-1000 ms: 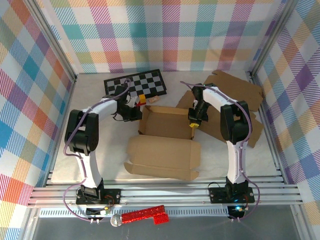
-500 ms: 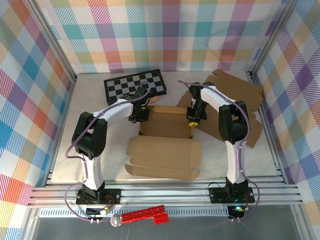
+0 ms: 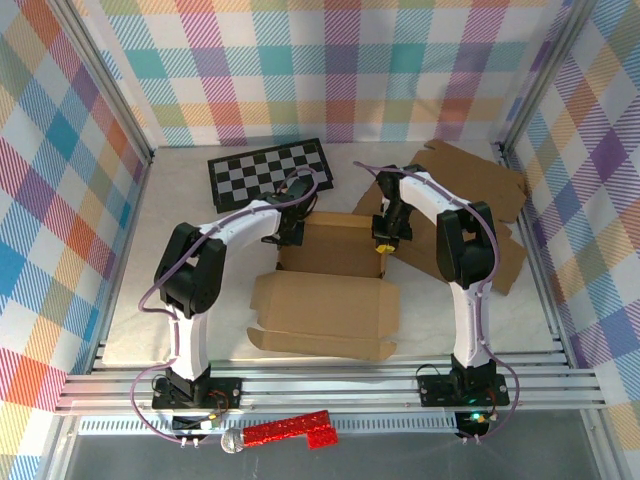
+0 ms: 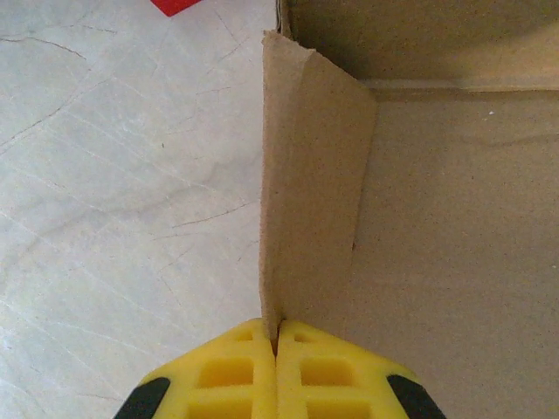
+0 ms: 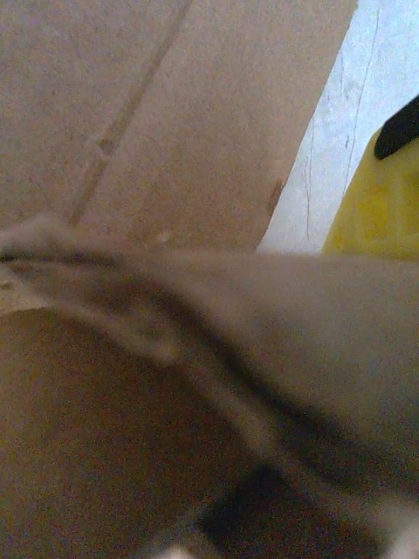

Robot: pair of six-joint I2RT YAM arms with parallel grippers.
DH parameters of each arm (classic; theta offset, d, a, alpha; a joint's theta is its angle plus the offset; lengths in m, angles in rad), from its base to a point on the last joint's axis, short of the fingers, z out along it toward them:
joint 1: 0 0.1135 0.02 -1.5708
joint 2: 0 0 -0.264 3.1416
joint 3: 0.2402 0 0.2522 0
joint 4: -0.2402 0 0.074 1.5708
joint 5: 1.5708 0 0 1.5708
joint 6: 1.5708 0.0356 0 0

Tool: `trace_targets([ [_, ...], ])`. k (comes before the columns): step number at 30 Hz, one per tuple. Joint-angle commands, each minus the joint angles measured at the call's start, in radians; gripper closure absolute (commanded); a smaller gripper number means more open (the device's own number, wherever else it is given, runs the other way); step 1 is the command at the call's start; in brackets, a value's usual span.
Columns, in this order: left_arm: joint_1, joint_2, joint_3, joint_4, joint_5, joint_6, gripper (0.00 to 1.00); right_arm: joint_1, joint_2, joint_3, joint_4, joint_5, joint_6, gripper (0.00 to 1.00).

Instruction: Fold the paper box

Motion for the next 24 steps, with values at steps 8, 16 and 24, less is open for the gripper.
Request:
trace_targets([
  [8, 0.132, -0.074, -0.065, 0.063, 0.473, 0.009, 0.79, 0.016, 0.007, 0.027, 0.007, -0.063, 0.004, 1.00],
  [16, 0.266, -0.123, -0.119, 0.116, 0.795, 0.004, 0.61, 0.017, 0.011, 0.030, 0.004, -0.065, 0.001, 1.00],
  [24, 0.372, -0.149, -0.204, 0.182, 1.007, 0.014, 0.59, 0.017, 0.015, 0.030, 0.003, -0.068, -0.003, 1.00],
])
